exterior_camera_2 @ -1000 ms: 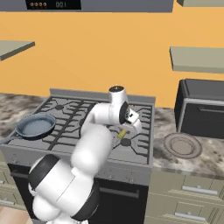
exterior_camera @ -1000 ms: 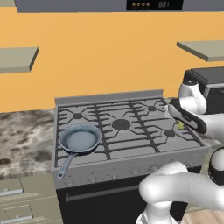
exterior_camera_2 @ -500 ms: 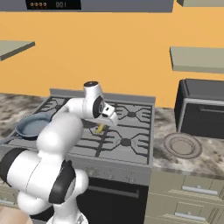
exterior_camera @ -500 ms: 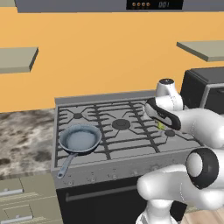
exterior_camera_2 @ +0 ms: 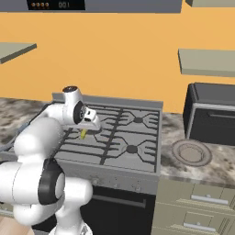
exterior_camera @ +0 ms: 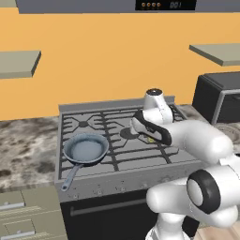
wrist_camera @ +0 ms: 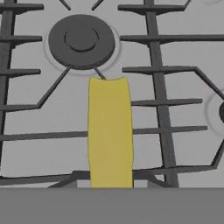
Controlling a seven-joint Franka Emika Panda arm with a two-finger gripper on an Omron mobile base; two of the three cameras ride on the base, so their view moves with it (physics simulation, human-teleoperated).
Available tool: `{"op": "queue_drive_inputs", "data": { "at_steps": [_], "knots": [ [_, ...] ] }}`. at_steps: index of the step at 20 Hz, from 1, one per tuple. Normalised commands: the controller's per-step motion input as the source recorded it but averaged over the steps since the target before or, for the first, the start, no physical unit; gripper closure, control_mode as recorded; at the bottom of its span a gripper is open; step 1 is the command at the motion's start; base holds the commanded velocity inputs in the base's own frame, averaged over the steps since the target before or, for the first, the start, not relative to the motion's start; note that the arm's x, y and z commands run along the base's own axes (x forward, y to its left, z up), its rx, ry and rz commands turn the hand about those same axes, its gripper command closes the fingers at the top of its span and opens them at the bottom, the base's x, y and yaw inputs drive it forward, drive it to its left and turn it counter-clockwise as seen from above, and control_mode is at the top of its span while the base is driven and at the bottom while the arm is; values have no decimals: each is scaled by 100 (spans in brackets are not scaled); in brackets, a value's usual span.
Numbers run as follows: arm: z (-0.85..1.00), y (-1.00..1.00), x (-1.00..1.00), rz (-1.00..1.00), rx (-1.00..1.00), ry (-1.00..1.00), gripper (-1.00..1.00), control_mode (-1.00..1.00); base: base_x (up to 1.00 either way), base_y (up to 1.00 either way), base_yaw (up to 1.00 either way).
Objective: Pick up the butter stick and place it in the pan. Then turn on the burner for the pan.
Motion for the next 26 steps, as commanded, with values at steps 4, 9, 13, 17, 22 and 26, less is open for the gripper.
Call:
{"op": "queue_drive_inputs", "data": {
  "at_steps": [4,9,13,17,22,26],
  "knots": [
    [3,100,14,22,-1,9,100,-100,0,0,0],
    [1,94,6,21,-2,7,100,-100,0,0,0],
    [16,82,0,17,-3,1,100,-100,0,0,0],
    [3,87,0,16,-5,3,100,-100,0,0,0],
    [-3,74,2,13,-6,4,100,-100,0,0,0],
    [-15,31,11,6,-3,5,100,-100,0,0,0]
  ]
}}
